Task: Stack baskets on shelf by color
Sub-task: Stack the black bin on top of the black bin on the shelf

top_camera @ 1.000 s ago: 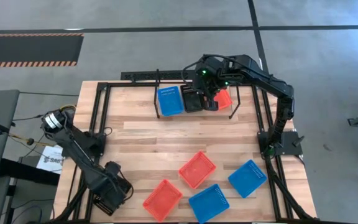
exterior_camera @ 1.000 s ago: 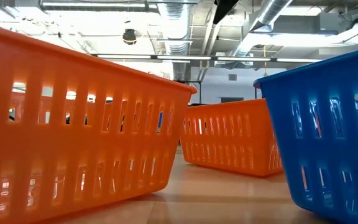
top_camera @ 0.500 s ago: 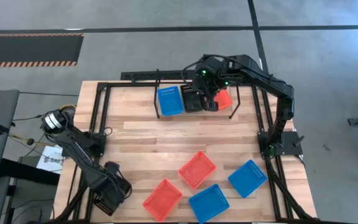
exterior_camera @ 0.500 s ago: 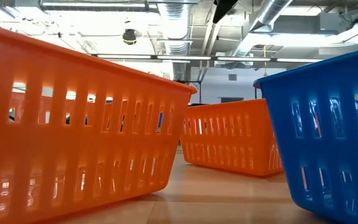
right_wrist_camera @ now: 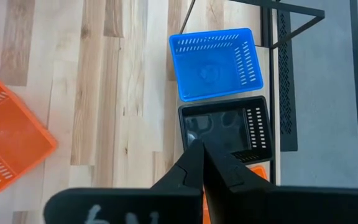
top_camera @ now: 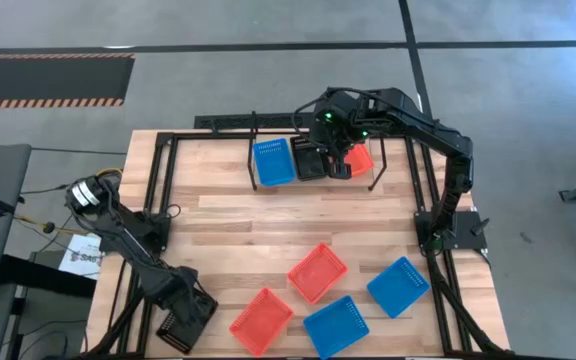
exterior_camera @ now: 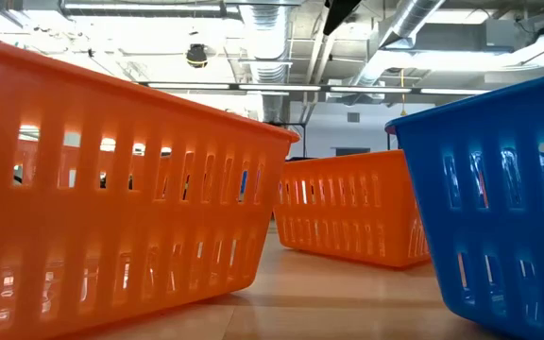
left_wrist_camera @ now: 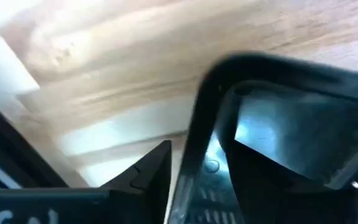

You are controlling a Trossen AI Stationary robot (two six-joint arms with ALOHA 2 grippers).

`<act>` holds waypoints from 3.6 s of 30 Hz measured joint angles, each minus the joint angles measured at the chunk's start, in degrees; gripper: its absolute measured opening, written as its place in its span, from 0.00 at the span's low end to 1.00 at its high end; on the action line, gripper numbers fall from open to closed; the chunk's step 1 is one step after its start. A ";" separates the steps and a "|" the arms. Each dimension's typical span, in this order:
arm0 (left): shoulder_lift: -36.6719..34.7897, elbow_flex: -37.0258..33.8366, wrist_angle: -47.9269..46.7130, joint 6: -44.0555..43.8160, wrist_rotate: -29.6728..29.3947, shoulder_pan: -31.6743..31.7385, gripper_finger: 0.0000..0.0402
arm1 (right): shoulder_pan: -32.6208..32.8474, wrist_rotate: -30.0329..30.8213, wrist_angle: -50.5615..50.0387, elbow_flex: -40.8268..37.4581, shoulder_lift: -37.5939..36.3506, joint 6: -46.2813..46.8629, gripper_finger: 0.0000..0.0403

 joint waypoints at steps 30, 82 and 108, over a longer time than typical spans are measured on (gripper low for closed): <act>-9.90 -1.01 -7.76 -0.98 -41.32 4.85 0.00 | 0.02 3.99 -0.08 -0.01 -0.02 -0.35 0.01; 10.04 41.15 35.35 93.18 -2.84 73.36 0.00 | 2.49 27.85 -6.10 0.03 -17.94 19.08 0.00; 17.43 47.81 13.14 88.64 -18.94 74.08 0.00 | -1.65 29.03 -6.12 0.03 -24.07 14.99 0.00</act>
